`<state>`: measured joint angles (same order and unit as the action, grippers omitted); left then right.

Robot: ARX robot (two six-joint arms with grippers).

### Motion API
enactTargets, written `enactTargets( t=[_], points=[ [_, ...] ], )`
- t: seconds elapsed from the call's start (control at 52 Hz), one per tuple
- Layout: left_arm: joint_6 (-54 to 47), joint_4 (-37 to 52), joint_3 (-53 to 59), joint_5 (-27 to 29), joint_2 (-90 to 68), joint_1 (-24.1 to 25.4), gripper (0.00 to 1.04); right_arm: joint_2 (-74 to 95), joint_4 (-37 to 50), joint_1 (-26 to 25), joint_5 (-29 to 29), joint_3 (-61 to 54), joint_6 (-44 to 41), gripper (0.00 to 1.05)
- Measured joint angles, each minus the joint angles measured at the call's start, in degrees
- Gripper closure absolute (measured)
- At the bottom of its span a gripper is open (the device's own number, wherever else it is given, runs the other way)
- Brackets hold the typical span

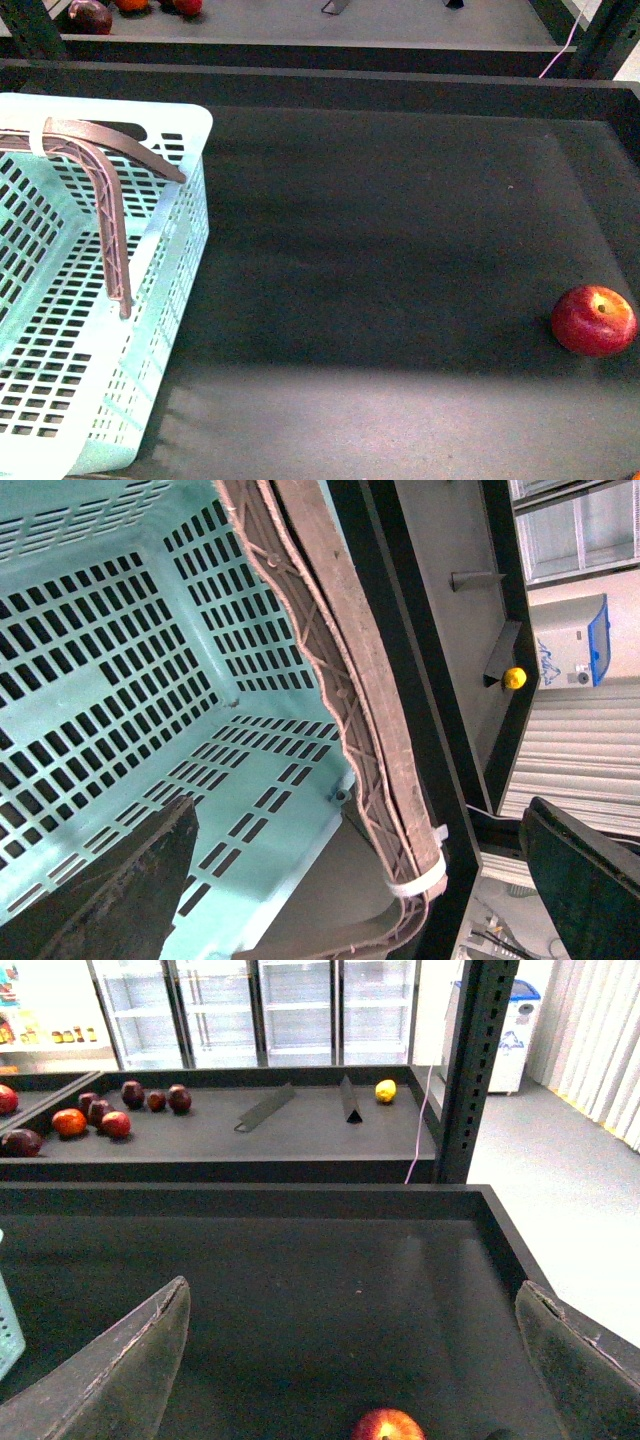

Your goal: Pick apple with right arm and hold basket with left

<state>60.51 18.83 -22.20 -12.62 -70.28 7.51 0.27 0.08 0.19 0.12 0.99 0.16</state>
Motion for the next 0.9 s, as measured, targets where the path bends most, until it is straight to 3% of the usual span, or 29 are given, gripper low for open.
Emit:
enactTargets(
  t=[0.327,0.788,0.904],
  points=[
    [6.16,2.89,-10.23,2.56,-17.53,-3.32,0.07,0.00,0.00,0.00,0.00,0.00,0.00,0.09],
    [8.13,1.46,-18.71,3.96,-28.57,-2.19,0.07,0.00,0.00,0.00,0.00,0.00,0.00,0.09],
    [8.37,1.01,-19.65,3.91,-29.77,-2.19,0.26,0.00,0.00,0.00,0.00,0.00,0.00,0.09]
  ],
)
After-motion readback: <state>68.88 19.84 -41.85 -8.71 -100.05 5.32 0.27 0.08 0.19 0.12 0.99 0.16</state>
